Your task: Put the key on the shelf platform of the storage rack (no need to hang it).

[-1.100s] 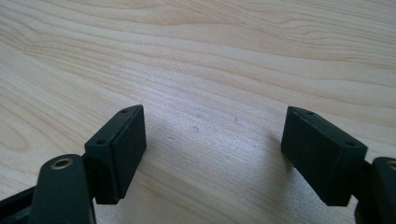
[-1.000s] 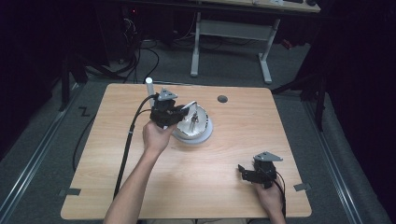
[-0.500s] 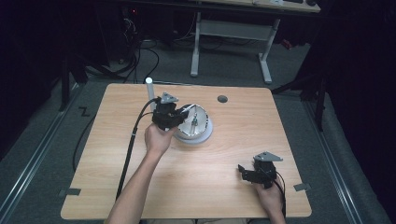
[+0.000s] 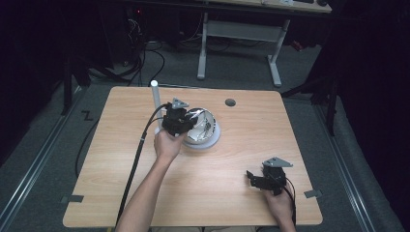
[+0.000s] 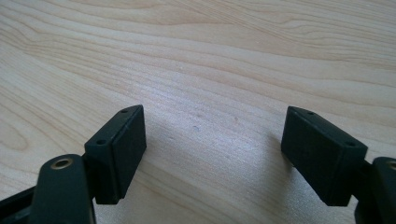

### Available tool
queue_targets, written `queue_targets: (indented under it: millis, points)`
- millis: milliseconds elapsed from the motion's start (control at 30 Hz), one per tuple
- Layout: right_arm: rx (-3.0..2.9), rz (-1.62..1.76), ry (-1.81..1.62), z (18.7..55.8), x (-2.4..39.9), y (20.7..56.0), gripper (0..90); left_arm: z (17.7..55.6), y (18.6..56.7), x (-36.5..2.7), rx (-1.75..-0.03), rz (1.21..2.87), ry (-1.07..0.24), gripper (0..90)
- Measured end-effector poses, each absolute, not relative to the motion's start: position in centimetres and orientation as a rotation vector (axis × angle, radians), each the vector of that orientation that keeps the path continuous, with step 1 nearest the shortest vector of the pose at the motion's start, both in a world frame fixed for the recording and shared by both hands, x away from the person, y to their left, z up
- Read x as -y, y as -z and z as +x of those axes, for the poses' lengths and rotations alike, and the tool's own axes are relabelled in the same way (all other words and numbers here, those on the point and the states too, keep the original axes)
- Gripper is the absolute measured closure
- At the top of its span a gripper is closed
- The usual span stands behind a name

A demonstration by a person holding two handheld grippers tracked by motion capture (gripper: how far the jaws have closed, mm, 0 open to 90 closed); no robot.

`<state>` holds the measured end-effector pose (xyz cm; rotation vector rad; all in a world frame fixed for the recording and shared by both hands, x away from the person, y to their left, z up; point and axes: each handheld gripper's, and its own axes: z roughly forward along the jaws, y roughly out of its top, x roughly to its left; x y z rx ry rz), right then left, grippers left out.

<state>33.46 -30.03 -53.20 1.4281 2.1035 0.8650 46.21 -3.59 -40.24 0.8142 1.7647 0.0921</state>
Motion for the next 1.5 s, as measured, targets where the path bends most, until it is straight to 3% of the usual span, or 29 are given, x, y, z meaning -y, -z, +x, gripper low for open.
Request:
queue_targets:
  millis: [300, 333, 367, 400, 1500]
  points:
    - [-2.104, 1.428, -0.865, 33.5, 30.0, 53.2, 22.5, 46.8, 42.3, 3.3, -1.797, 0.797, -0.091, 75.8]
    - [-2.104, 1.428, -0.865, 33.5, 30.0, 53.2, 22.5, 47.5, 43.1, 2.7, -1.761, 0.814, -0.221, 75.8]
    - [-2.103, 1.429, -0.865, 33.5, 30.0, 53.2, 22.5, 47.0, 42.8, 3.0, -1.790, 0.807, -0.099, 75.8]
    - [-2.104, 1.428, -0.865, 33.5, 30.0, 53.2, 22.5, 47.0, 42.8, 3.1, -1.811, 0.779, -0.088, 75.8]
    - [-2.105, 1.428, -0.864, 33.5, 30.0, 53.2, 22.5, 47.5, 45.2, 4.6, -1.829, 0.861, -0.171, 73.9]
